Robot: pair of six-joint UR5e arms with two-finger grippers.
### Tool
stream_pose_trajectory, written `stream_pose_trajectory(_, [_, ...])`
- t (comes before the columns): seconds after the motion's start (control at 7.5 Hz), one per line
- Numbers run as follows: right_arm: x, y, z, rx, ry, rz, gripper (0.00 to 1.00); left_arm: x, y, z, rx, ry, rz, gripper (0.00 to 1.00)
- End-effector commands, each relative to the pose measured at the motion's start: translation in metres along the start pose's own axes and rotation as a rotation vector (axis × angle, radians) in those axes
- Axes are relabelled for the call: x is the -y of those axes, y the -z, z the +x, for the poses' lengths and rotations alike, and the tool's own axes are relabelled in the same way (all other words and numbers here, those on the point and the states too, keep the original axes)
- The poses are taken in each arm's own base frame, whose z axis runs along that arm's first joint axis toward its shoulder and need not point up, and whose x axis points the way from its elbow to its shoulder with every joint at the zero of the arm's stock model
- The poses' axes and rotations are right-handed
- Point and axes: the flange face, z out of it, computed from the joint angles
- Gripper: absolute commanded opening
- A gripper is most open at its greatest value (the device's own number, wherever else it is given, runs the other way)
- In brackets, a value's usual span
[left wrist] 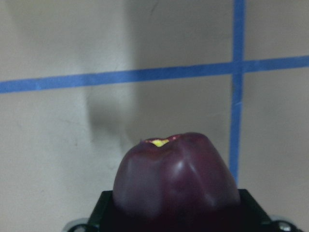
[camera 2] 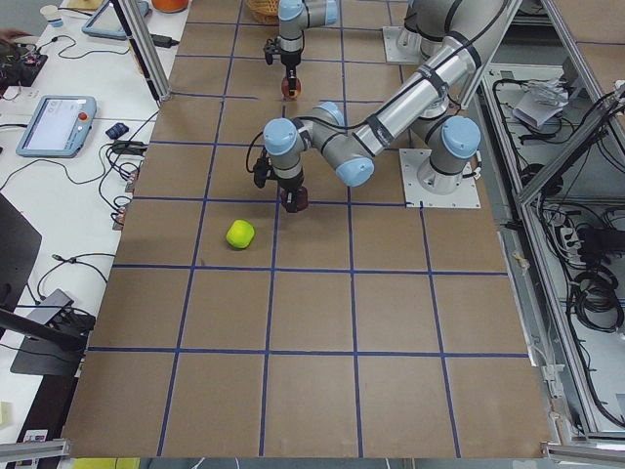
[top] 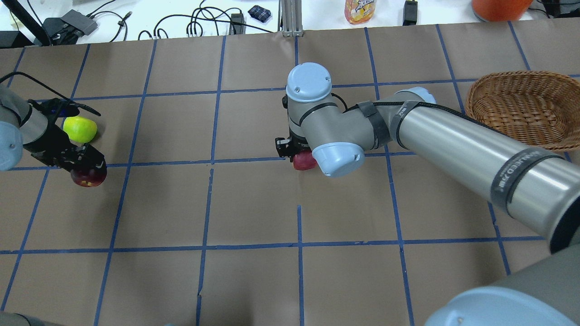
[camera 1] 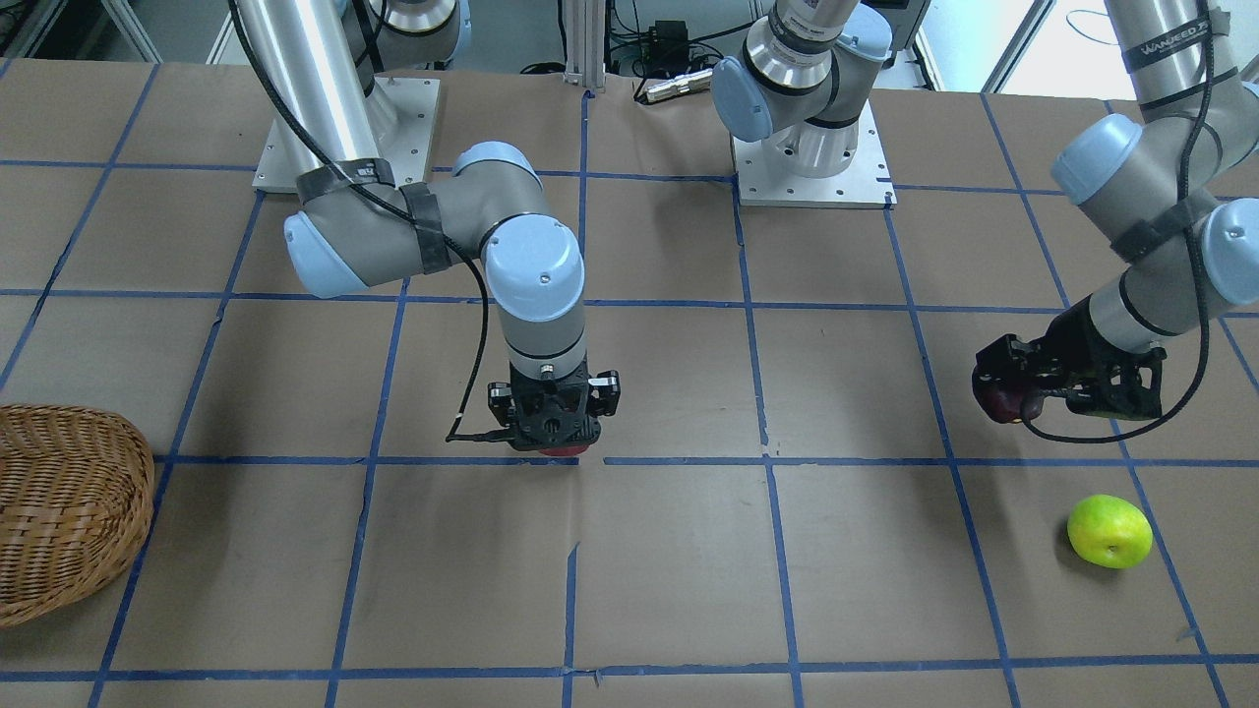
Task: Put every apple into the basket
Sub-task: 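Carry the red apple to the basket while the left gripper carries the dark apple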
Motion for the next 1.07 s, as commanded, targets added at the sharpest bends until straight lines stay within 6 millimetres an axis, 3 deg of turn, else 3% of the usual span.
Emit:
stream_pose_trajectory(0.0, [0.035, 0.065, 0.129, 0.090, -0.089, 0.011, 0.41, 0.023, 0.011, 0.115, -0.052, 0.043, 0.031, 0.05])
stream_pose_trajectory(0.13, [0.044, 0.094, 0.205, 0.053, -0.097, 0.049, 0.42, 0.028, -0.001, 0.183, -0.102, 0.060, 0.025, 0.05])
stream_pose_trajectory(0.27, [0.048, 0.105, 0.294, 0.006, -0.068, 0.069, 0.42, 0.033, -0.009, 0.259, -0.094, 0.133, 0.054, 0.04])
stream_pose_trajectory(0.4, [0.043, 0.108, 0.366, -0.006, -0.005, 0.077, 0.42, 0.021, -0.032, 0.349, -0.080, 0.124, 0.064, 0.01])
stream_pose_trajectory(0.53, [0.034, 0.107, 0.434, -0.040, 0.130, 0.098, 0.42, 0.021, -0.047, 0.393, -0.058, 0.116, 0.103, 0.01])
stream_pose_trajectory(0.8, [0.020, 0.070, 0.581, -0.073, 0.201, 0.139, 0.48, 0.022, -0.081, 0.444, -0.081, 0.097, 0.189, 0.01])
stream_pose_trajectory(0.93, [0.034, 0.059, 0.631, -0.041, 0.288, 0.229, 0.60, 0.025, -0.100, 0.451, -0.080, 0.108, 0.177, 0.01])
